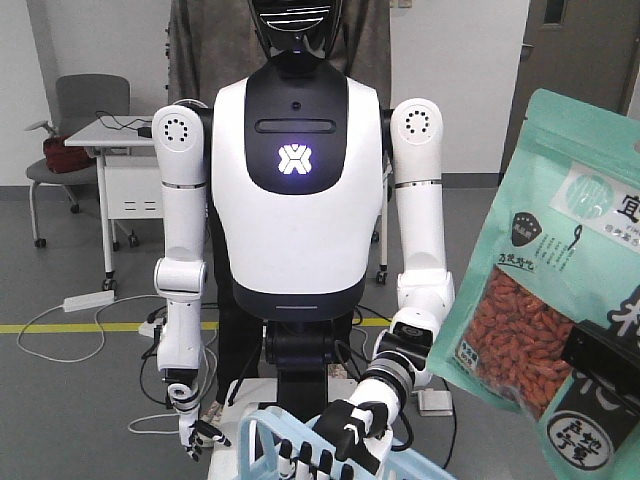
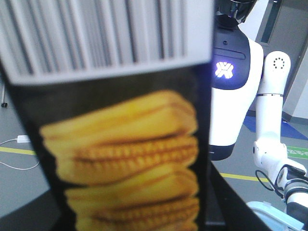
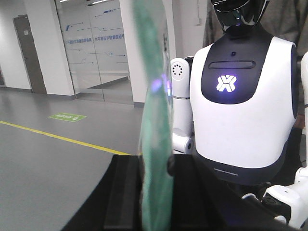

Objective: Pick snacks and fruit into basket
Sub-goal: 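Lower the teal goji-berry bag into the blue basket with the right gripper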

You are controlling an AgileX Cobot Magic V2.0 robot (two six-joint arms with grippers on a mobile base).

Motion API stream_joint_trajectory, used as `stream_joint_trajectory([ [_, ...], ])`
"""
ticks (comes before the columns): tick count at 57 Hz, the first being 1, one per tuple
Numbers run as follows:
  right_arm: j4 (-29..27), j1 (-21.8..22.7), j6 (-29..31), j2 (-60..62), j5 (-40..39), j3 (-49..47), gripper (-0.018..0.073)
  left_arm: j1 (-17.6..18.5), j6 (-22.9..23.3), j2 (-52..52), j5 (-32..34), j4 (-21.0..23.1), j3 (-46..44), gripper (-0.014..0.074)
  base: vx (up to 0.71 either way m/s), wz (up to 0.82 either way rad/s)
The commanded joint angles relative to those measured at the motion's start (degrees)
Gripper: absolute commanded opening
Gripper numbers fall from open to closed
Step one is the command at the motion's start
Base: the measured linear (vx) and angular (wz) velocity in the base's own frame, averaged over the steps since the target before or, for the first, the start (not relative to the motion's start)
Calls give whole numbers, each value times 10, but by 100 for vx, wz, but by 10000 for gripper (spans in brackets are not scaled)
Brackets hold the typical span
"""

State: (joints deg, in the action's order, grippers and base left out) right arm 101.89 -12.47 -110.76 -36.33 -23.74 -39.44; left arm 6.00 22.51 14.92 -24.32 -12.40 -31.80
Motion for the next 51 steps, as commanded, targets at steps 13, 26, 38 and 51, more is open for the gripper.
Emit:
stream_joint_trajectory([
  [13, 1, 2, 0, 0, 19, -18, -9, 4, -1, 17, 79, -4, -21, 2, 0, 0],
  [26, -2, 2, -18, 0, 33, -18, -9, 4, -1, 45, 112, 1, -22, 2, 0, 0],
  [38, -2, 2, -96, -2, 37, -18, -9, 4, -1, 72, 106, 1, -54, 2, 0, 0],
  [51, 1, 2, -96, -110, -106, -45, -9, 4, -7, 88, 98, 1, -75, 2, 0, 0],
])
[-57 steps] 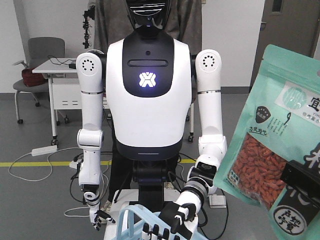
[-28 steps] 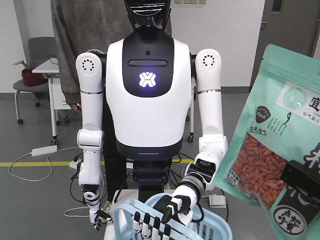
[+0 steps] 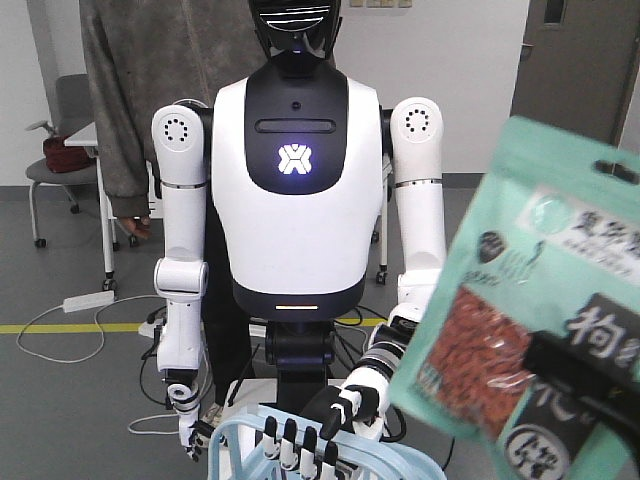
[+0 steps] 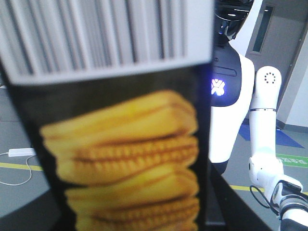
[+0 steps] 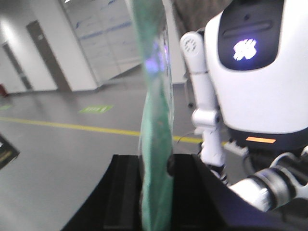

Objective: Pick snacks and fruit into basket
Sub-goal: 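Lower the teal goji-berry bag into the blue basket with the right gripper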

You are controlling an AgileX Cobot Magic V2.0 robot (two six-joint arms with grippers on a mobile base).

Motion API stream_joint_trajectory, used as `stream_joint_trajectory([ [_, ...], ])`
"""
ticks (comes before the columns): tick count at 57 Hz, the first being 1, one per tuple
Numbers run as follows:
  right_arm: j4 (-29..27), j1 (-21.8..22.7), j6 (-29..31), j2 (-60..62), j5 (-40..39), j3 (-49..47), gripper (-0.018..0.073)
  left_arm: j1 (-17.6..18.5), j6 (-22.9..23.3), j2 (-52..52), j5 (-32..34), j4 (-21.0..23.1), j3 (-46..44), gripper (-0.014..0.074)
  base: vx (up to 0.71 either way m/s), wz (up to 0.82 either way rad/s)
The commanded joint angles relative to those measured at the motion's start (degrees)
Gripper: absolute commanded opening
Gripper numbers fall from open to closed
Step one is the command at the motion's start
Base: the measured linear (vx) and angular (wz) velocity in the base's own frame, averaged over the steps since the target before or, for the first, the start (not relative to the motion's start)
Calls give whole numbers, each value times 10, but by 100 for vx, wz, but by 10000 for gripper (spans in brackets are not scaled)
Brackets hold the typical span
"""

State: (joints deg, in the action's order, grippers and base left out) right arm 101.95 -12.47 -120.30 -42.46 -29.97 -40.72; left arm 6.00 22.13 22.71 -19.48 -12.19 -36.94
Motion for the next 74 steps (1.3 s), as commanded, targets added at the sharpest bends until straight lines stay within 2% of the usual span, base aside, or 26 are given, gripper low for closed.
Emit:
stream_joint_trajectory([
  [1, 1, 2, 0, -59, -51, -38, -9, 4, -3, 11, 48, -1, -24, 2, 0, 0],
  [18, 1, 1, 11, -221, -166, -123, -9, 4, -3, 11, 26, -1, -24, 2, 0, 0],
  [28, 1, 1, 45, -291, -211, -166, -9, 4, -3, 11, 26, -1, -24, 2, 0, 0],
  [35, 1, -8, 92, -330, -239, -189, -9, 4, -3, 11, 26, -1, -24, 2, 0, 0],
  [44, 1, -58, 187, -361, -224, -194, -9, 4, -3, 11, 26, -1, -24, 2, 0, 0],
  [52, 1, -98, 196, -385, -182, -194, -9, 4, -3, 11, 25, -2, -24, 2, 0, 0],
  [66, 1, -145, 267, -406, -111, -194, -9, 4, -3, 11, 23, -2, -23, 2, 0, 0],
  [74, 1, -153, 277, -417, -94, -194, -9, 4, -3, 11, 23, -2, -23, 2, 0, 0],
])
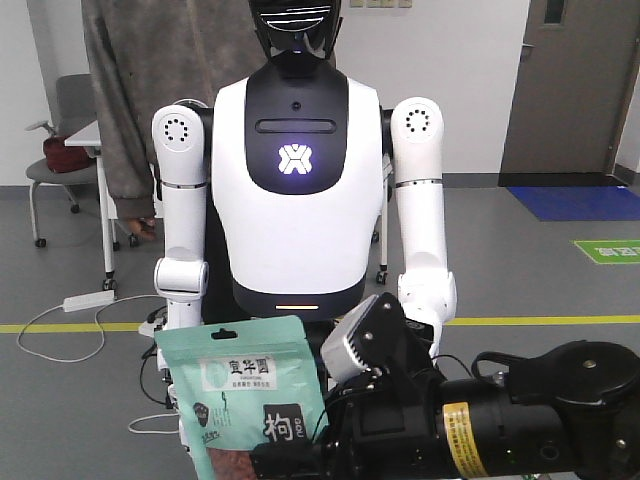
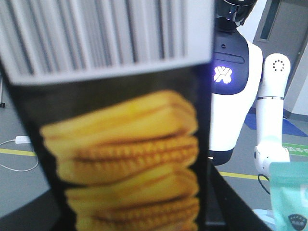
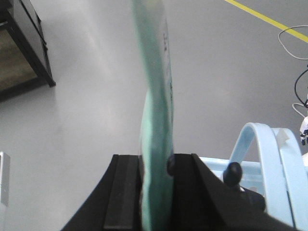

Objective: Pick snacks and fruit into basket
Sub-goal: 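Lower the teal goji-berry bag into the blue basket with the right gripper, then open the right gripper to release the bag and withdraw it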

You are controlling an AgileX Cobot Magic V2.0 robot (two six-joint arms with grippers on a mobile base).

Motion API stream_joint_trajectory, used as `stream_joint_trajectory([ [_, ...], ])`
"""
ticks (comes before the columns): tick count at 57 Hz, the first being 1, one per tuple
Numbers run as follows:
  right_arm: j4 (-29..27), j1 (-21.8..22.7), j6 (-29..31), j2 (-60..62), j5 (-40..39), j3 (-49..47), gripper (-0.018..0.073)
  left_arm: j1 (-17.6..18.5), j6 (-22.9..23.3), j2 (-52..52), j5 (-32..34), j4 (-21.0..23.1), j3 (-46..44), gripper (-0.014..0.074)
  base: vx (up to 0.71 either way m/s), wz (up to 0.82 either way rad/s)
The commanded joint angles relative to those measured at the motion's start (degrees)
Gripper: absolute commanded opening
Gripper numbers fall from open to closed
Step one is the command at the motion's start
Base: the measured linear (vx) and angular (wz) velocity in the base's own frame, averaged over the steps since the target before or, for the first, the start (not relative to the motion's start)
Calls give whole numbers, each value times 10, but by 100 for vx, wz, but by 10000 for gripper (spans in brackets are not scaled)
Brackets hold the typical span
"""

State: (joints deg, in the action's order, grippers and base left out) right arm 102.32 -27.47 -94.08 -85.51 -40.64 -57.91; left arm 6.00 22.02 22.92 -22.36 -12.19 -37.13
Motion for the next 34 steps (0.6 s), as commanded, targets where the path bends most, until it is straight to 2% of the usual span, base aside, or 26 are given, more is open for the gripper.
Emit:
stream_joint_trajectory([
  [1, -3, -3, 15, 11, 13, -22, -9, 4, -2, 8, 51, -2, -21, 2, 0, 0],
  [23, -3, -3, 32, -14, 4, -21, -3, 4, -2, 8, 51, -2, -21, 2, 0, 0],
  [34, -3, -3, 32, -14, 11, -21, 46, 4, -2, 8, 51, -2, -21, 2, 0, 0],
])
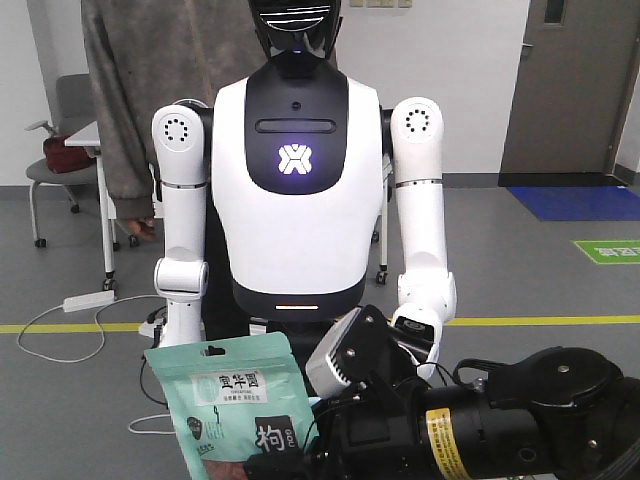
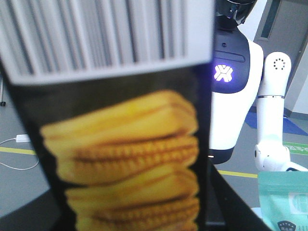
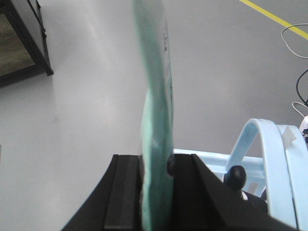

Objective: Pick snacks and fruit into basket
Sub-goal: 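Open the right gripper to release the bag and withdraw it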

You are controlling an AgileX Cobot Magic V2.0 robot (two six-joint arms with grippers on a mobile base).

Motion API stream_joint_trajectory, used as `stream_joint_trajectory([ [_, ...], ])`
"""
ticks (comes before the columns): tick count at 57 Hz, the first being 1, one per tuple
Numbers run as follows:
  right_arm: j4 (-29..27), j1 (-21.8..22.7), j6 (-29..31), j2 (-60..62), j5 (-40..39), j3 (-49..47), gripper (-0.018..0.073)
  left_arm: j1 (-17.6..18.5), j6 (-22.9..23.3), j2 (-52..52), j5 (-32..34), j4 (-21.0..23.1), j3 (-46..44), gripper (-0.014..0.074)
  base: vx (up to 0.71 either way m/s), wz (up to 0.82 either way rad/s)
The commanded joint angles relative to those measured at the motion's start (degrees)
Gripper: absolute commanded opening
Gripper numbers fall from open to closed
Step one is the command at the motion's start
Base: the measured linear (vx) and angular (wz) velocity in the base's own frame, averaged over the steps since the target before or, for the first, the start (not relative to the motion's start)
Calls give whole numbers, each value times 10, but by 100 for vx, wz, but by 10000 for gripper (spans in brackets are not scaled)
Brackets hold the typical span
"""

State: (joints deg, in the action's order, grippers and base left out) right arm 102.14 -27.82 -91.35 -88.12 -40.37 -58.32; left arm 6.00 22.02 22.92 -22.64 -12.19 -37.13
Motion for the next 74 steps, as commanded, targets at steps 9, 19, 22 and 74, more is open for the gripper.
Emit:
stream_joint_trajectory([
  [9, -1, 1, 5, 12, 9, -17, 146, 4, -2, 8, 54, -2, -21, 2, 0, 0],
  [19, -1, 1, 5, 12, 13, -17, 286, 4, -2, 8, 54, -2, -21, 2, 0, 0],
  [22, -1, 1, 5, 12, 15, -17, 324, 4, -2, 8, 54, -2, -21, 2, 0, 0],
  [74, -2, 1, 4, 146, 63, -17, 391, 4, -2, 8, 54, -2, -21, 2, 0, 0],
])
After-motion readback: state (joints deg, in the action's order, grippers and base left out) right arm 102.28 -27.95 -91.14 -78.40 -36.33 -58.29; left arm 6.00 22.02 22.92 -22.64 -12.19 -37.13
